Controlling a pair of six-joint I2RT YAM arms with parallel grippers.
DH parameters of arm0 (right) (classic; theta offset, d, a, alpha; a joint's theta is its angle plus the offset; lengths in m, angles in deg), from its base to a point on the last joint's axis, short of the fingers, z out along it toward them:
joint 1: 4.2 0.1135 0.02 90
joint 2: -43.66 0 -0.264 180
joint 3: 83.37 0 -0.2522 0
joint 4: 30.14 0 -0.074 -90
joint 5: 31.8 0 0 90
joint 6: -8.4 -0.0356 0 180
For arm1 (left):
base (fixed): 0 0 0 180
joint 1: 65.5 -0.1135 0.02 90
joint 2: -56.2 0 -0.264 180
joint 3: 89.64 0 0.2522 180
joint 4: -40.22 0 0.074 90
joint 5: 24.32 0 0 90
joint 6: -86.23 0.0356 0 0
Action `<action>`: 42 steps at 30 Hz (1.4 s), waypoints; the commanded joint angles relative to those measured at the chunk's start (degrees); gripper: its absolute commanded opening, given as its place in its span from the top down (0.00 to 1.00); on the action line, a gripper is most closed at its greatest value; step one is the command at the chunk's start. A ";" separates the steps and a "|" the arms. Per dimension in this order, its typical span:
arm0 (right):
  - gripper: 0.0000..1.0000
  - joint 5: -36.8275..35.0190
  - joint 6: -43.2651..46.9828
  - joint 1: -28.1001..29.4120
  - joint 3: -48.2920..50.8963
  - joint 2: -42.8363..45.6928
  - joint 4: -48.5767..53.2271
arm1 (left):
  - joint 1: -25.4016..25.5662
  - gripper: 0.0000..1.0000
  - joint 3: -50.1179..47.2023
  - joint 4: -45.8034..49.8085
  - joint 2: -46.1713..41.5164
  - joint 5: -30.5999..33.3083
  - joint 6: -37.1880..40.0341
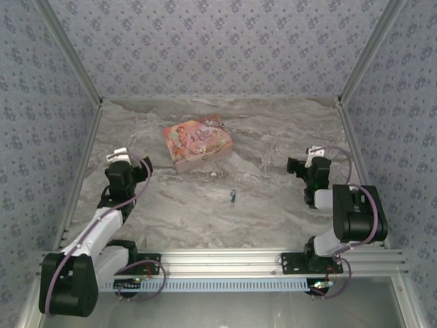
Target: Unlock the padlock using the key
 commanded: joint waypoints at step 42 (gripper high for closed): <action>0.00 0.02 1.97 0.95 -1.45 -0.21 -0.24 | -8.09 0.01 2.29 -33.61 32.77 -13.19 12.21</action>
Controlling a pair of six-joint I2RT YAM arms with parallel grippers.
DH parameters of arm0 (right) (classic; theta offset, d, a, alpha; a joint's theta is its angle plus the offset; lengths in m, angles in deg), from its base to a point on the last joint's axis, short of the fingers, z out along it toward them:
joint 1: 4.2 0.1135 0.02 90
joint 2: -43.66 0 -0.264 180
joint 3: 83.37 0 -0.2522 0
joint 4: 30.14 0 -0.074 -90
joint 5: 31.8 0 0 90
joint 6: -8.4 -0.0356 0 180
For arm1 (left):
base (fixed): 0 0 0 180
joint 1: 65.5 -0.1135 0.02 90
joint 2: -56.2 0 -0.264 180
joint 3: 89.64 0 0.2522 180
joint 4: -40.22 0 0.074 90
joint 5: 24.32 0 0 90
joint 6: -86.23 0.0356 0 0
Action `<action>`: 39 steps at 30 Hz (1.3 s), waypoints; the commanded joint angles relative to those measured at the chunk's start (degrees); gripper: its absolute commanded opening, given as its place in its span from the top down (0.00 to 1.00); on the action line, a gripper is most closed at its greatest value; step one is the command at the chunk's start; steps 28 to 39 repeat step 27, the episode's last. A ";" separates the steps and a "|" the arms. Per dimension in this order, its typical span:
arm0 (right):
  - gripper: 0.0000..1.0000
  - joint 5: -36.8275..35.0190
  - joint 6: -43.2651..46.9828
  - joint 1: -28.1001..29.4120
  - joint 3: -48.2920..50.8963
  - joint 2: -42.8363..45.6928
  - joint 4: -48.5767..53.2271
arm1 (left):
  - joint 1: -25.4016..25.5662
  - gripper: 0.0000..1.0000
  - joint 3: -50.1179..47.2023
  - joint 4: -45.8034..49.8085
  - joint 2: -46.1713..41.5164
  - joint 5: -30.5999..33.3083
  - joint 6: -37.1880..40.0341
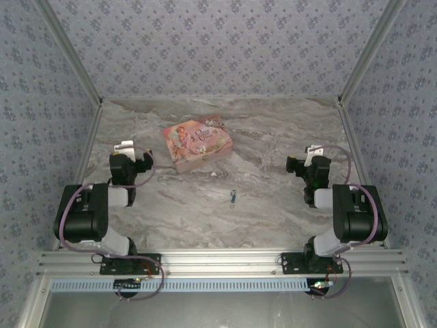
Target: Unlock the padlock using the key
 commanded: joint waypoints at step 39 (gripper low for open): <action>0.00 -1.13 1.59 1.12 -1.57 -0.34 0.34 | -0.37 0.01 0.34 4.35 -0.04 -1.42 -0.13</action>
